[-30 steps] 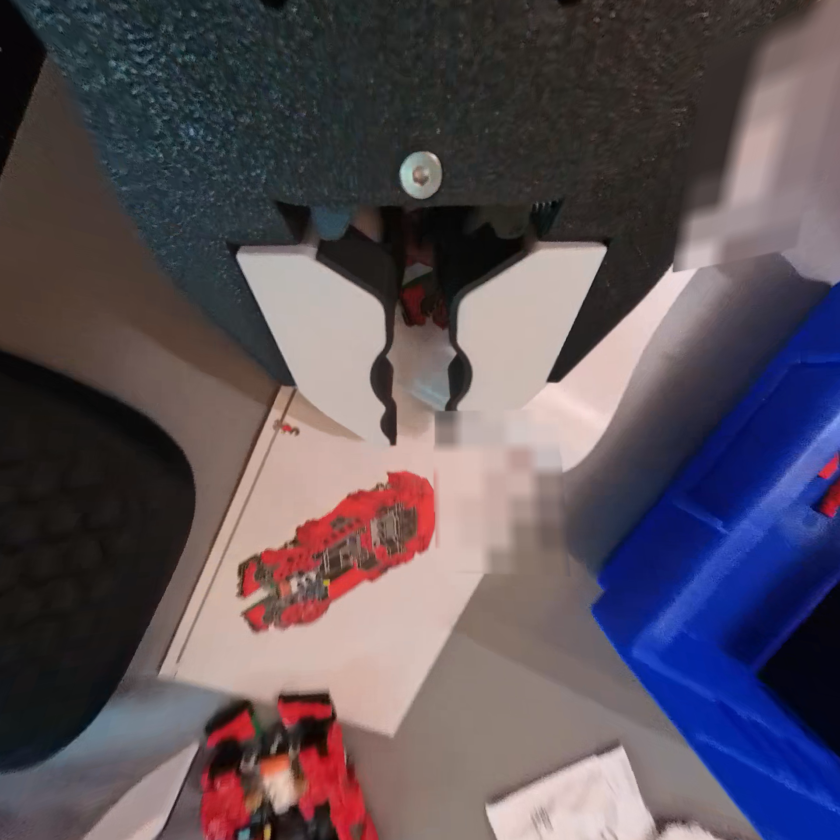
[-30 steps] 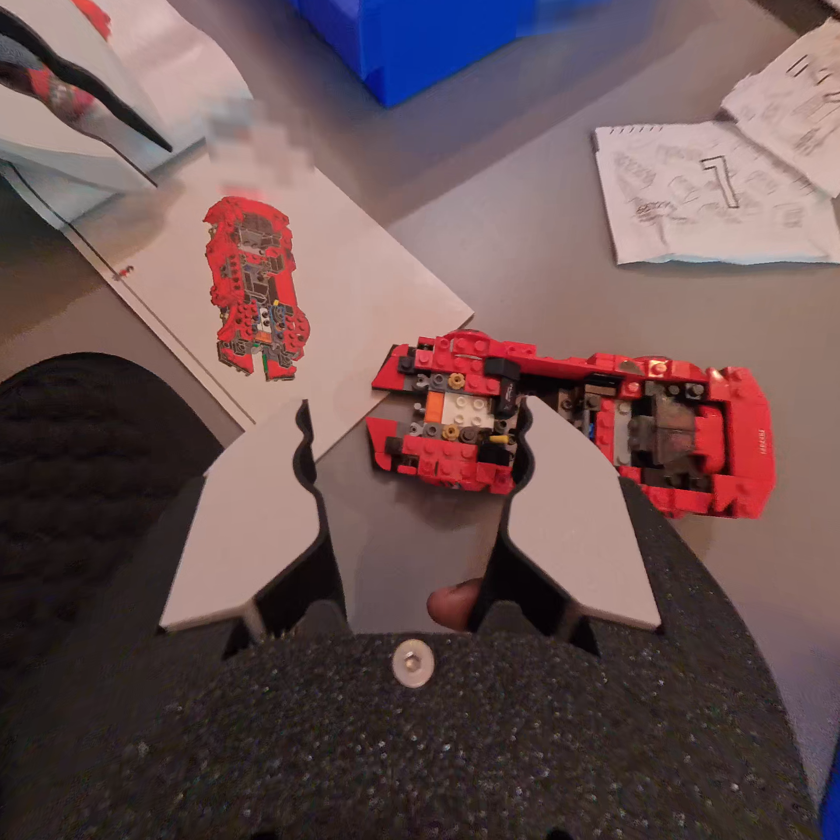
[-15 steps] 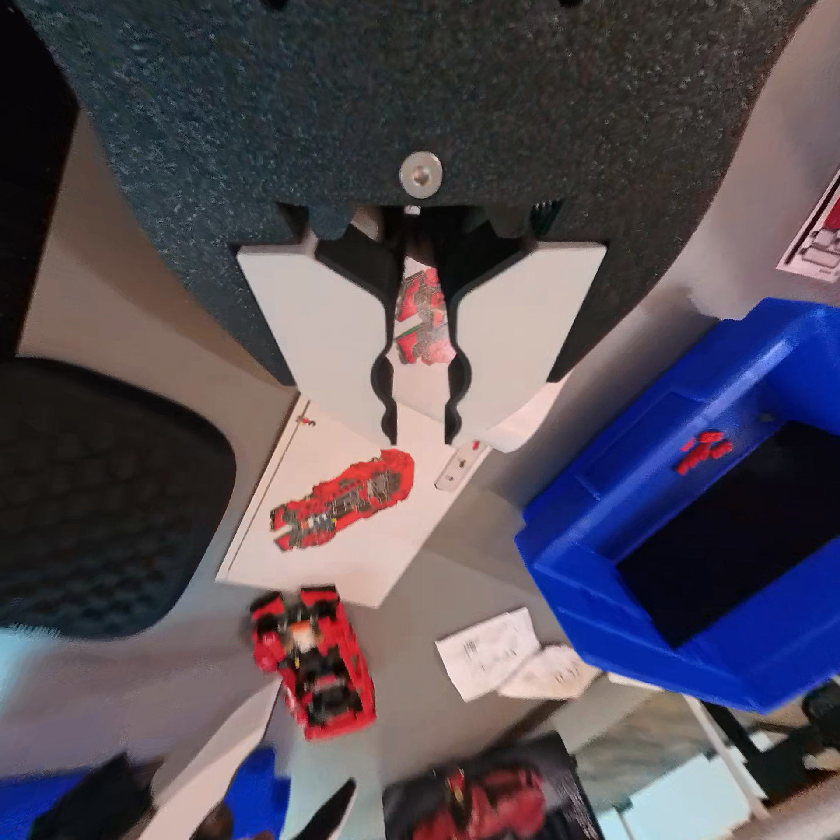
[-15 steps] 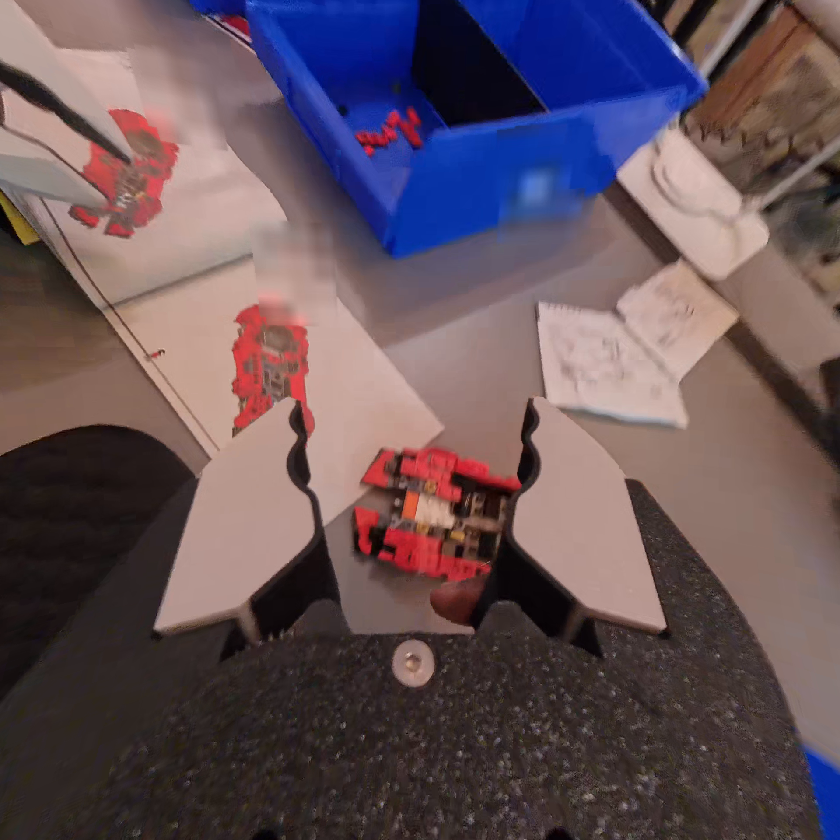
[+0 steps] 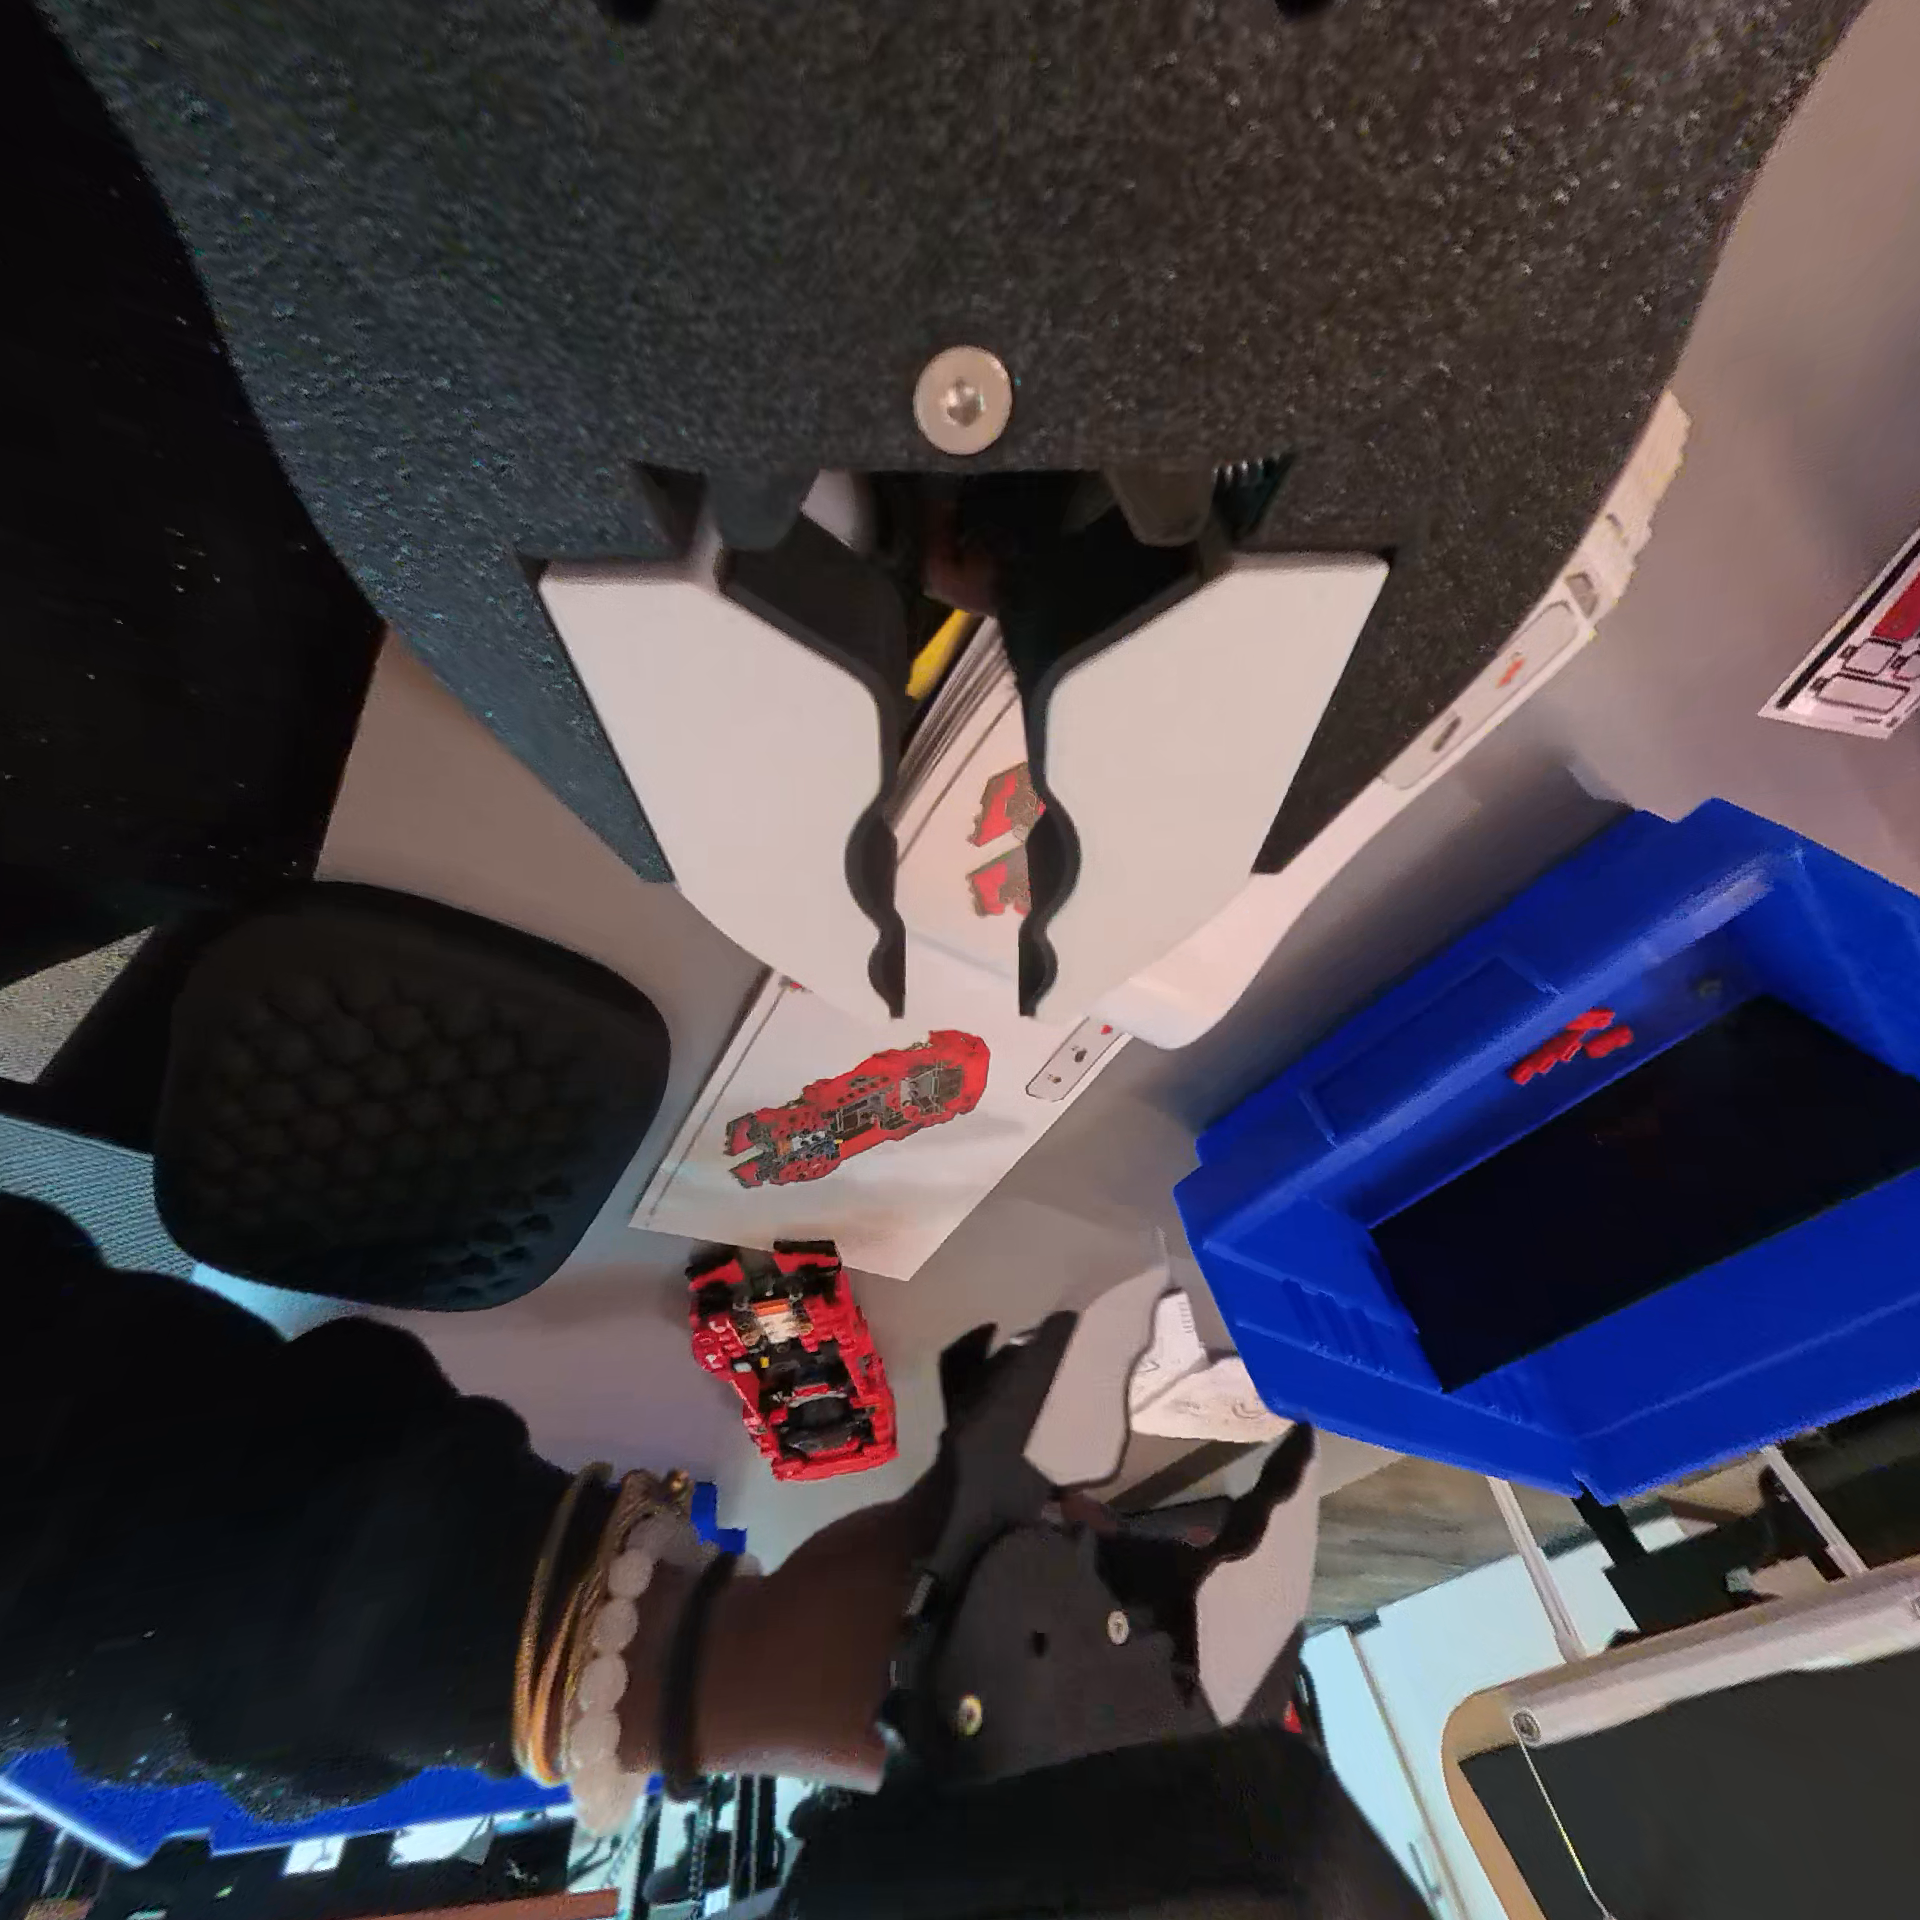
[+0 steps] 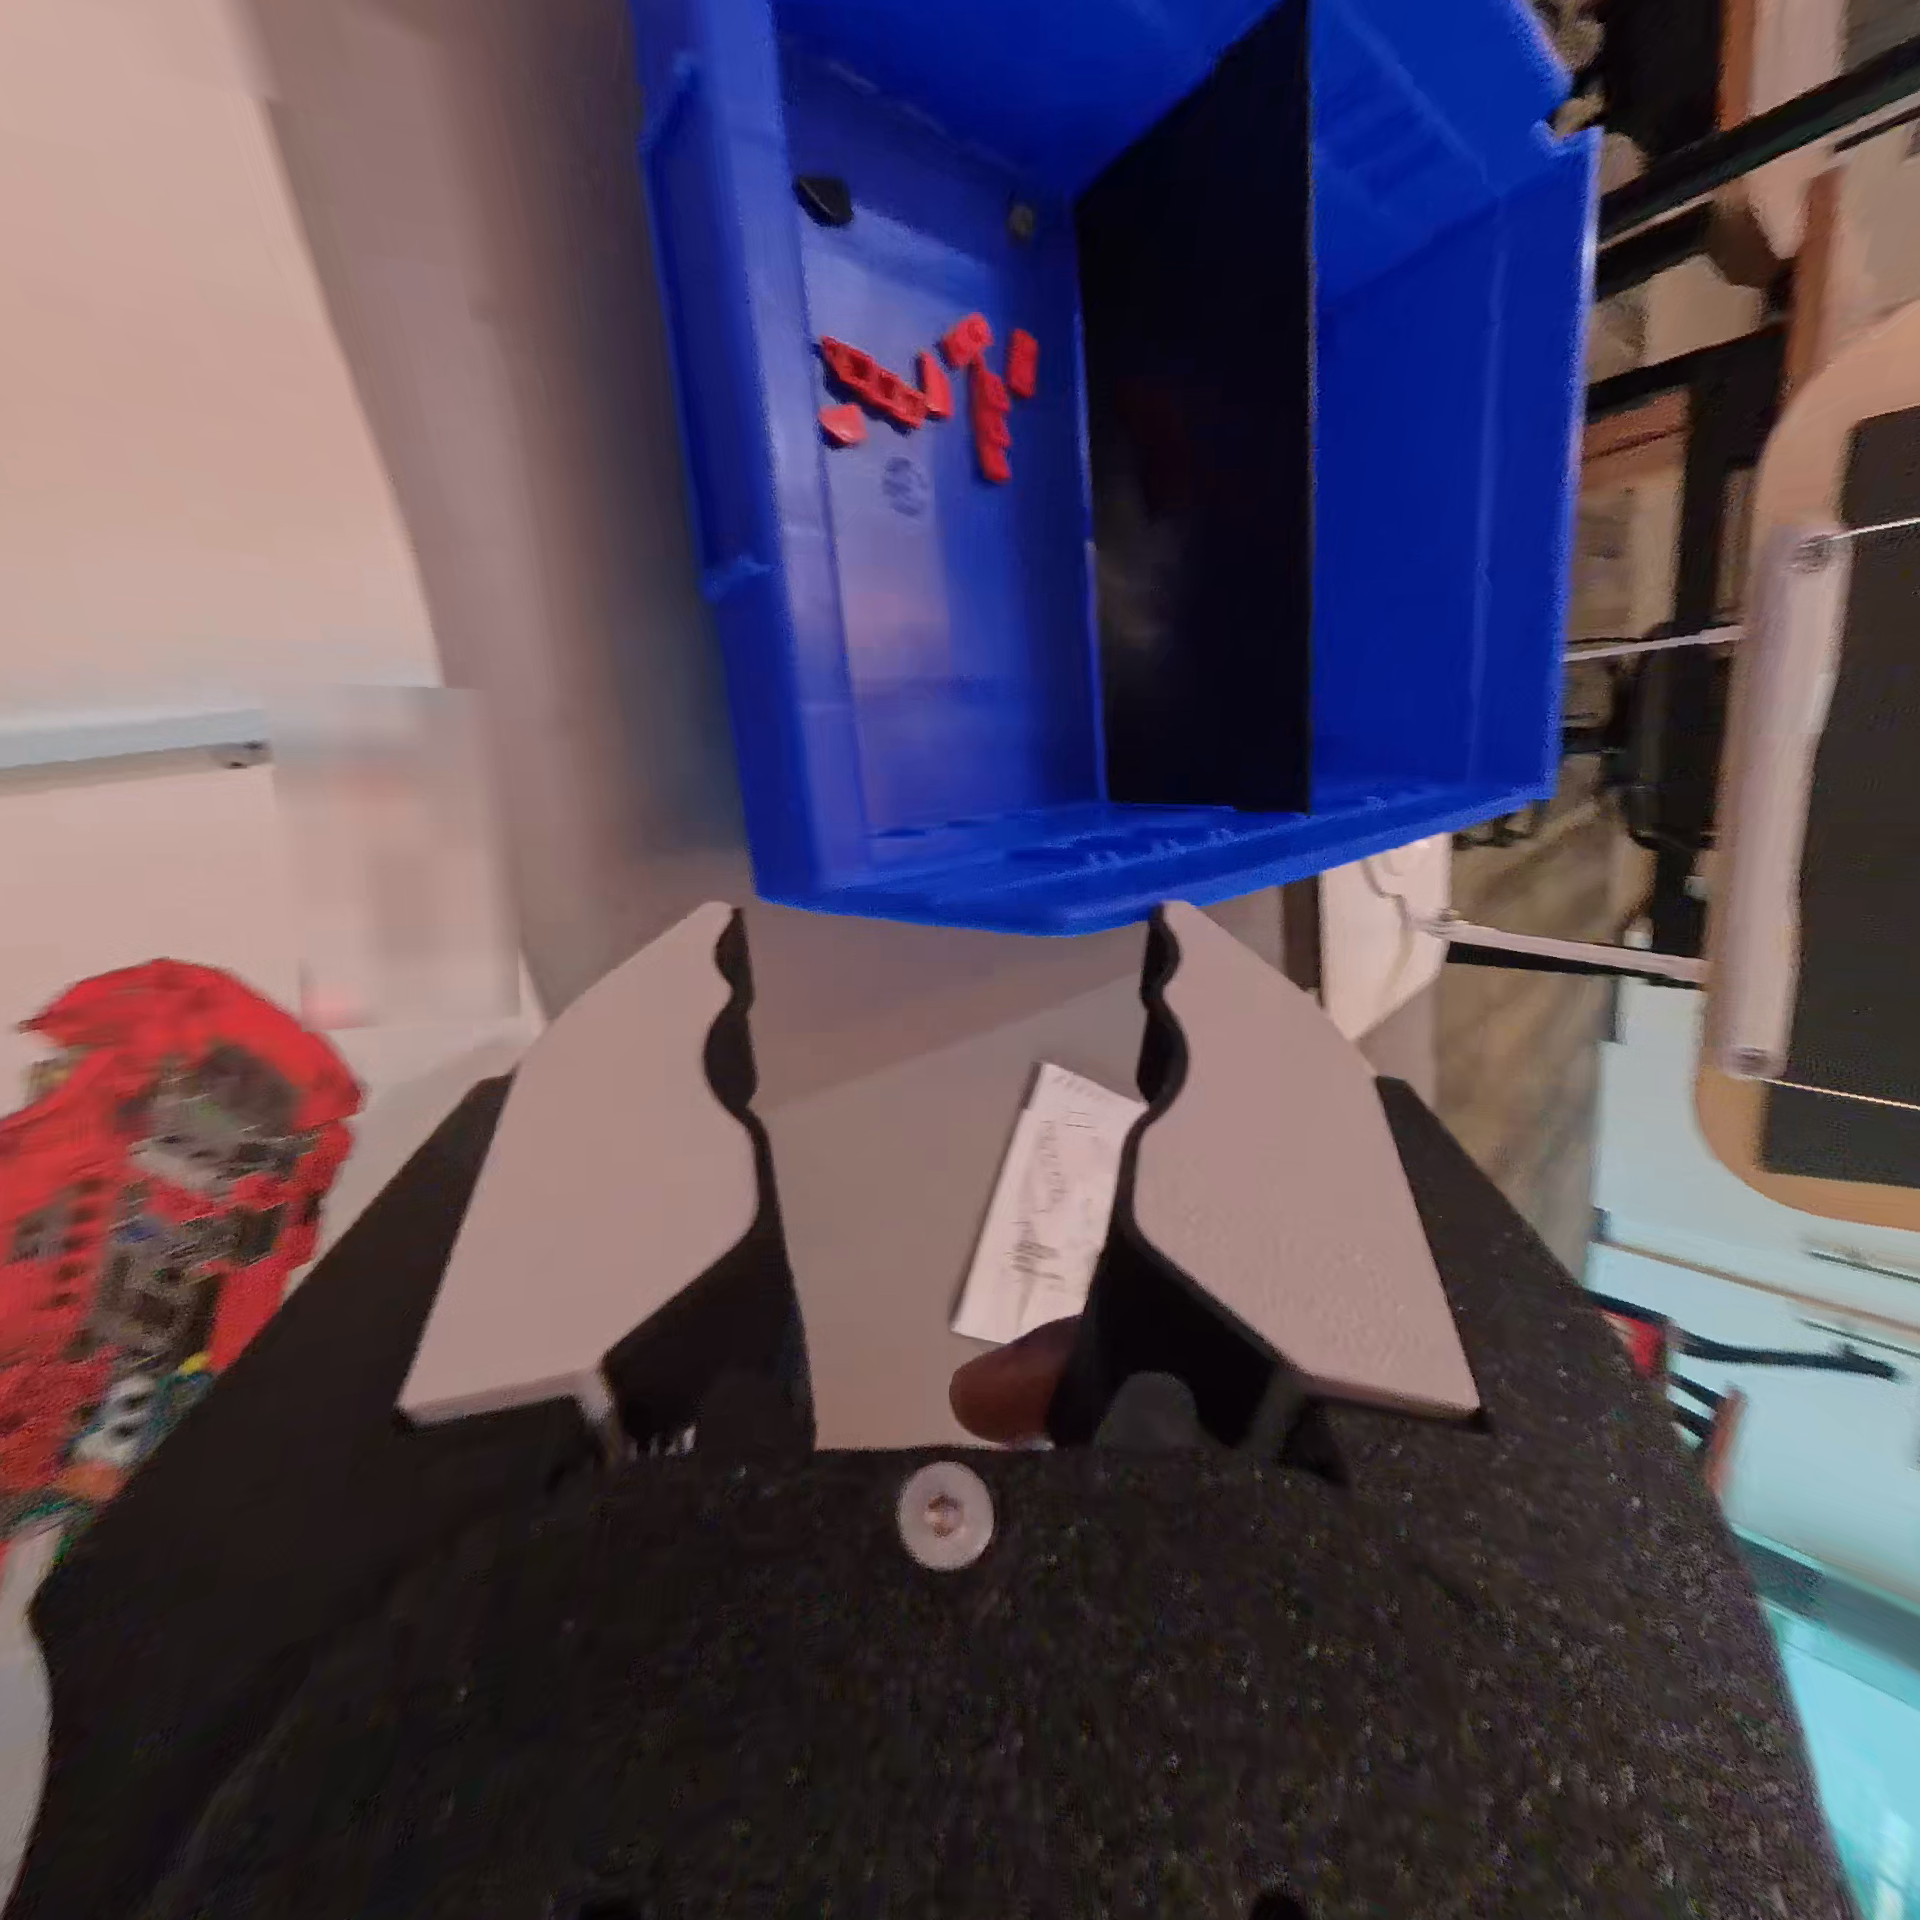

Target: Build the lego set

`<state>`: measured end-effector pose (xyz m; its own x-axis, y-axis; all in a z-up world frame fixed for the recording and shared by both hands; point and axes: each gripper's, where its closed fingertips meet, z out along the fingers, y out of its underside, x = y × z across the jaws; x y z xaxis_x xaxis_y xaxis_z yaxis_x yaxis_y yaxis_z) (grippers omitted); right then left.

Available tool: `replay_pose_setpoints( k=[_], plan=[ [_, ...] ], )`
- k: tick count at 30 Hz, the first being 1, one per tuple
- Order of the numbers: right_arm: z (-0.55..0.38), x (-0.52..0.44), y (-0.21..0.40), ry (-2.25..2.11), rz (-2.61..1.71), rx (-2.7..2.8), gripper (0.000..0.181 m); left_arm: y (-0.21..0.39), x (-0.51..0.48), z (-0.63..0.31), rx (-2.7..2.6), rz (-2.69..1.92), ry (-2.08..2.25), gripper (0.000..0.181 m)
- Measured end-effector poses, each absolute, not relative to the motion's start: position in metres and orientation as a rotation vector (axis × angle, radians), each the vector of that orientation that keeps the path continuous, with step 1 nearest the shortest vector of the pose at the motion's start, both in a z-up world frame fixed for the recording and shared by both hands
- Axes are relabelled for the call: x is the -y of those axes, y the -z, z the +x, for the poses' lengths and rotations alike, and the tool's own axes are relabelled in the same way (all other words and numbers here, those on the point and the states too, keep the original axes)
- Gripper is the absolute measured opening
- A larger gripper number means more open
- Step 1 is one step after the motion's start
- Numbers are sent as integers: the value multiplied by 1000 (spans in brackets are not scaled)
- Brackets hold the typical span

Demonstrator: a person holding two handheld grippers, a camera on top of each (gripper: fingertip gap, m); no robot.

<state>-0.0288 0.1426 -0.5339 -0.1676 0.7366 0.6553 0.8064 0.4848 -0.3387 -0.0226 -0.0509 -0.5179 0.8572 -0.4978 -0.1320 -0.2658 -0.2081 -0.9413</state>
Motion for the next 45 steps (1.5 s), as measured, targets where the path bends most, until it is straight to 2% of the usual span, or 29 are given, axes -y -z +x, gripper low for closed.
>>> replay_pose_setpoints(
  k=[3,25,30,35,37,42,45],
  plan=[
    [-33,-155,531,186,-1252,1890,60,529,52,-24,-591,-1818,205,20],
    [-45,-179,531,142,-1292,1846,59,561,51,-15,-690,-1930,215,20],
    [-32,-143,518,-245,-1421,1828,65,562,50,-16,-685,-1935,215,21],
    [21,-82,511,-648,-1539,1811,66,551,49,-21,-610,-1897,247,20],
    [48,-68,521,-718,-1622,1806,61,543,48,-25,-569,-1878,246,19],
    [98,-71,555,-750,-1834,1730,33,549,33,-37,-518,-2045,174,11],
    [111,-72,570,-716,-1893,1773,33,566,20,-47,-561,-2162,58,9]
  ],
)
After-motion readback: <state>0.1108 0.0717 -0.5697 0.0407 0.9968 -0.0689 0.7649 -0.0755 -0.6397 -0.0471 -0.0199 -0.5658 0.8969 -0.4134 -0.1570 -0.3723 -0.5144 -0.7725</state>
